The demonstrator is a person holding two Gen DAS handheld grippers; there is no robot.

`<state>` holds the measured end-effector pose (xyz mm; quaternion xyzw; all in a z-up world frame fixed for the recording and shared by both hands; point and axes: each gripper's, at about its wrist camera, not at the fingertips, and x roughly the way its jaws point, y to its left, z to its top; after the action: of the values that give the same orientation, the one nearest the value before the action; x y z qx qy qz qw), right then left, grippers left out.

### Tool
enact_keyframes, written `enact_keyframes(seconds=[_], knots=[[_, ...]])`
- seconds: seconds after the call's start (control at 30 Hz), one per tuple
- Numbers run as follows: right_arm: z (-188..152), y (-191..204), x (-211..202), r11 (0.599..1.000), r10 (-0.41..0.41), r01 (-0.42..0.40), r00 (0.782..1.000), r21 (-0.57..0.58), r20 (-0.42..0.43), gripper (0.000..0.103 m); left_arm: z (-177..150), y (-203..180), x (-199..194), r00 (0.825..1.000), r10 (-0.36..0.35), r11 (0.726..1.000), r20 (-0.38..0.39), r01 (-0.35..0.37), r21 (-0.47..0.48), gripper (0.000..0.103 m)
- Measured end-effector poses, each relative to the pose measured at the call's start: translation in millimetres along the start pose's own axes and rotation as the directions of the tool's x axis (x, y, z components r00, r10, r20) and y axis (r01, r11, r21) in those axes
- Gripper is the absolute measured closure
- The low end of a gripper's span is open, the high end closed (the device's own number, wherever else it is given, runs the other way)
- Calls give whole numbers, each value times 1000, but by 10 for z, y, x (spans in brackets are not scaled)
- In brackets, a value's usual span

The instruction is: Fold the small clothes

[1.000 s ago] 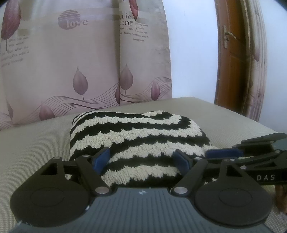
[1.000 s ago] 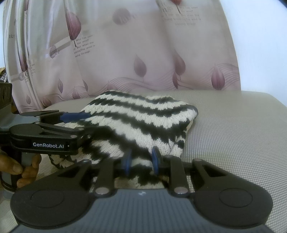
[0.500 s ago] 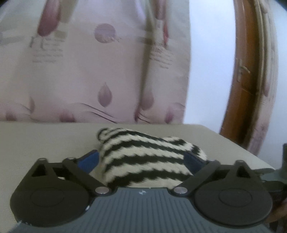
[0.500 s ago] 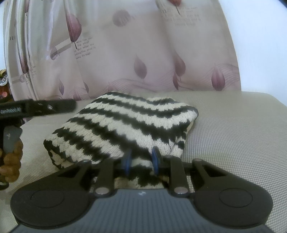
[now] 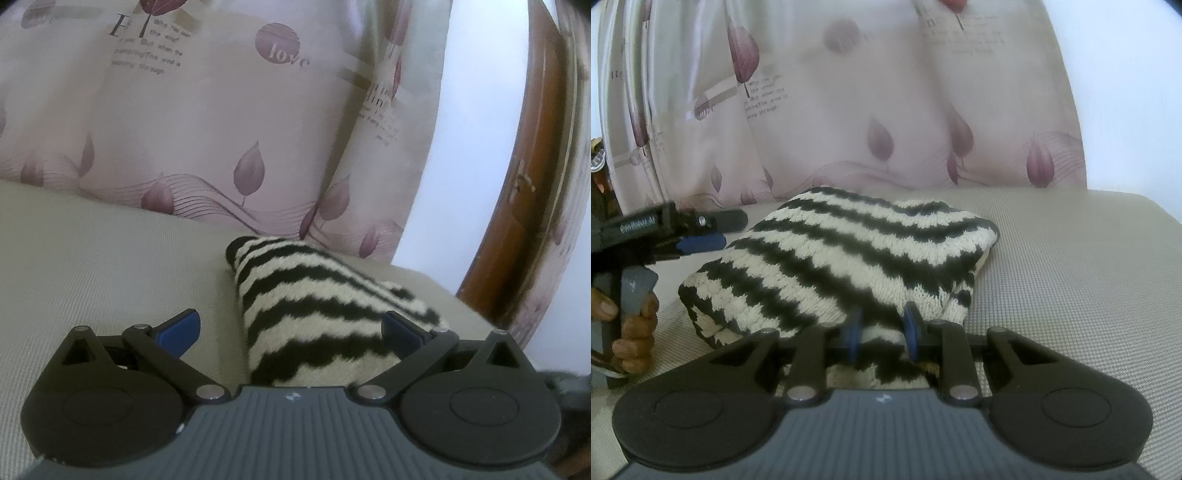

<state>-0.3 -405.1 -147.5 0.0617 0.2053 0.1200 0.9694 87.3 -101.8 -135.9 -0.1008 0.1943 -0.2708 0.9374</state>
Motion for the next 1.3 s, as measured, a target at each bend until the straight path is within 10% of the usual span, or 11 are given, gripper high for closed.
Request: enact_keyframes(seconds=[1.3], knots=[[-1, 7, 8, 1000, -5, 5, 1000, -7, 3, 80, -21, 33, -31, 996, 87, 996, 23, -87, -38, 0]])
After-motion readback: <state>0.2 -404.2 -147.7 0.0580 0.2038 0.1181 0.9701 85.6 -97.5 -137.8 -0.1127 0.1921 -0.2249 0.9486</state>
